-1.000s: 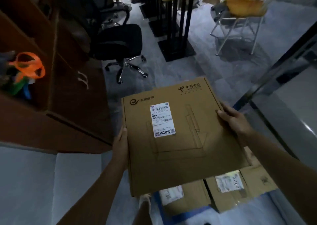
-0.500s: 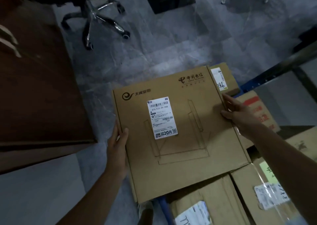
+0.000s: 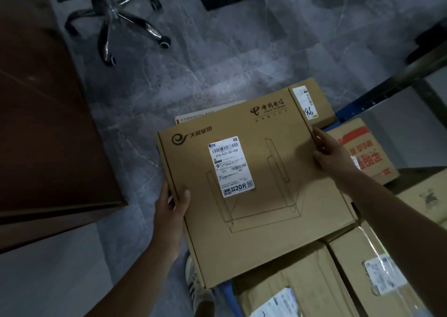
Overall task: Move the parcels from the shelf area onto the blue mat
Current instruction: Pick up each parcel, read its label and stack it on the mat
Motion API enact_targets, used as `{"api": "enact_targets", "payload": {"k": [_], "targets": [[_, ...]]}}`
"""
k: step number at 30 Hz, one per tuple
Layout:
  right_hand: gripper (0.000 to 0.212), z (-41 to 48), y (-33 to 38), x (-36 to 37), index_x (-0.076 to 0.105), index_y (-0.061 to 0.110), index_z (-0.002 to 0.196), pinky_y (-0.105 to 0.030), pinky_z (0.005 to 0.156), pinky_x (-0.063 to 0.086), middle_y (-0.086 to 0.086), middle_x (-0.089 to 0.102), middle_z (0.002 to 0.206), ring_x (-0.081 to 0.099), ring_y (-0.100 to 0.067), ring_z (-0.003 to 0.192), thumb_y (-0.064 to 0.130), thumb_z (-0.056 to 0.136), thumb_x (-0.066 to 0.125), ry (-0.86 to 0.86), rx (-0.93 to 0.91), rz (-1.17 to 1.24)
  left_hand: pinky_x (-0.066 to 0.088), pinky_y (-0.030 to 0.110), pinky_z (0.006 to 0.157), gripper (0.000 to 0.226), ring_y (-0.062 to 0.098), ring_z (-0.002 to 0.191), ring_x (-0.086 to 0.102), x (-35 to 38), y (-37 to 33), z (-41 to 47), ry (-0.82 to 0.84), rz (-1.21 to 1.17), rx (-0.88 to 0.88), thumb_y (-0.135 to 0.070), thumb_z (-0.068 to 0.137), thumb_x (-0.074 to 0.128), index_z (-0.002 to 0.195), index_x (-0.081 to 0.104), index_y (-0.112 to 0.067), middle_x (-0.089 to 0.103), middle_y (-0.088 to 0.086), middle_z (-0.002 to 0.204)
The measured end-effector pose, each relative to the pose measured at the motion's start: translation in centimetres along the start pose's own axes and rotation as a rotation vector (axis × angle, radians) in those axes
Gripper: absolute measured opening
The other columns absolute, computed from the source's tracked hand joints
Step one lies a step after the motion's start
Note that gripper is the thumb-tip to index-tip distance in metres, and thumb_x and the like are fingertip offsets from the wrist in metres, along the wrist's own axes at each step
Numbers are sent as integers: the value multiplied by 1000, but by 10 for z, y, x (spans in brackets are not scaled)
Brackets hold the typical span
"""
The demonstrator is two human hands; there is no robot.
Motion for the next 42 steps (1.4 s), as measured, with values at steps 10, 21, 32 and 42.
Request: {"api": "enact_targets", "payload": {"k": [10,21,32,42], "targets": [[63,-109,44,9,48,18,141,-24,97,35,-5,49,140,44,-20,130,8,83,71,-48,-74,-214,29,-5,90,56,1,127,38,81,-56,-76,12,515,282,-9,90,65,142,46,-17,42,-1,144],[61,-324,174,-159,50,17,138,-17,87,35,-7,52,137,55,-25,118,18,82,75,-254,-120,-357,32,24,97,65,18,135,39,213,-260,-237,740,895,585,-40,93,61,148,35,-17,38,3,149],[71,-579,160,-330,39,28,143,-38,110,31,1,39,143,31,-20,135,35,81,72,-566,-100,-683,31,36,108,68,21,137,32,324,-311,-489,1084,1273,1271,-55,91,55,145,37,-17,40,4,146],[73,-828,37,-411,44,17,141,-32,100,42,-4,52,136,51,-20,121,41,79,74,-807,205,-515,27,37,112,69,19,141,26,370,-213,-774,1477,1293,1608,-55,88,60,143,40,-19,39,3,149]]}}
Point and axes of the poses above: each hand's wrist, its own z-axis towards the middle knuckle, its own x-axis out of the palm, y = z × x, the point moved 1 cm from there along z, towards the middle knuckle
